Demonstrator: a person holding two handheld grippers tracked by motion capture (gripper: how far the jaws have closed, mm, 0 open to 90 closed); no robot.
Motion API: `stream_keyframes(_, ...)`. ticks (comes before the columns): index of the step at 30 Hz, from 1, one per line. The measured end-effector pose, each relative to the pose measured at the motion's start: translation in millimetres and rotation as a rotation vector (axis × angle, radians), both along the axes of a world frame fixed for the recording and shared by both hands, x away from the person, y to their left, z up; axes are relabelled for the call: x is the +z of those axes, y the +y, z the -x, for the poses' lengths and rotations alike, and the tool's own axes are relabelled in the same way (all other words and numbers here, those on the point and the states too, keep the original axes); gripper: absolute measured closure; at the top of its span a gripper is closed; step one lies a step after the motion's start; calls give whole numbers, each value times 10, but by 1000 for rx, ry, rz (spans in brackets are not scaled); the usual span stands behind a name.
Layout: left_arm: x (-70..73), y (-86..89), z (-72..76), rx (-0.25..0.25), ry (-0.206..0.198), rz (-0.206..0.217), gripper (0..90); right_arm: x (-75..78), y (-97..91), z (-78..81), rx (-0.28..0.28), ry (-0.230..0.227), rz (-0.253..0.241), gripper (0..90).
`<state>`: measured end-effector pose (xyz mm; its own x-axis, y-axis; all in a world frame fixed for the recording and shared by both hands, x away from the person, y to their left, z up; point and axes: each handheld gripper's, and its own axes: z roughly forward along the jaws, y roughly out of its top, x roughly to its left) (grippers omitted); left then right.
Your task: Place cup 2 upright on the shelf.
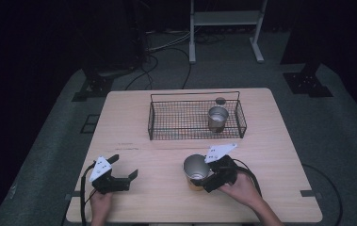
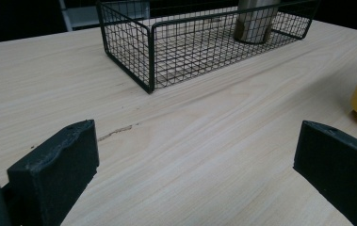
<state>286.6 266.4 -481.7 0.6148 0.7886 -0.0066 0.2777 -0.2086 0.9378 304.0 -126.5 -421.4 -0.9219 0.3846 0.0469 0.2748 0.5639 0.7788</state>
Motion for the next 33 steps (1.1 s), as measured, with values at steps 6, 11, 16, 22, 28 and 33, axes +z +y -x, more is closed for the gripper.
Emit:
stream_keyframes(6, -1, 1, 1, 2, 1, 4, 0, 49, -18, -40, 2, 9, -4, 131)
stream_keyframes(11, -1, 4, -1, 2, 0, 4, 0, 124, -33, -102, 6, 13, -10, 131)
stream_keyframes(16, -1, 4, -1, 2, 0, 4, 0, 201, -58, -160, -1, 13, -17, 130)
stream_keyframes(22, -1, 5, -2, 1, 0, 5, 0, 307, -86, -221, -6, 8, -23, 131)
stream_keyframes(28, 1, 10, -4, -1, 1, 6, 0, 397, -90, -274, -3, 4, -26, 131)
stream_keyframes(33, -3, 4, -5, 0, -4, 11, 0, 445, -97, -328, -1, 12, -30, 131)
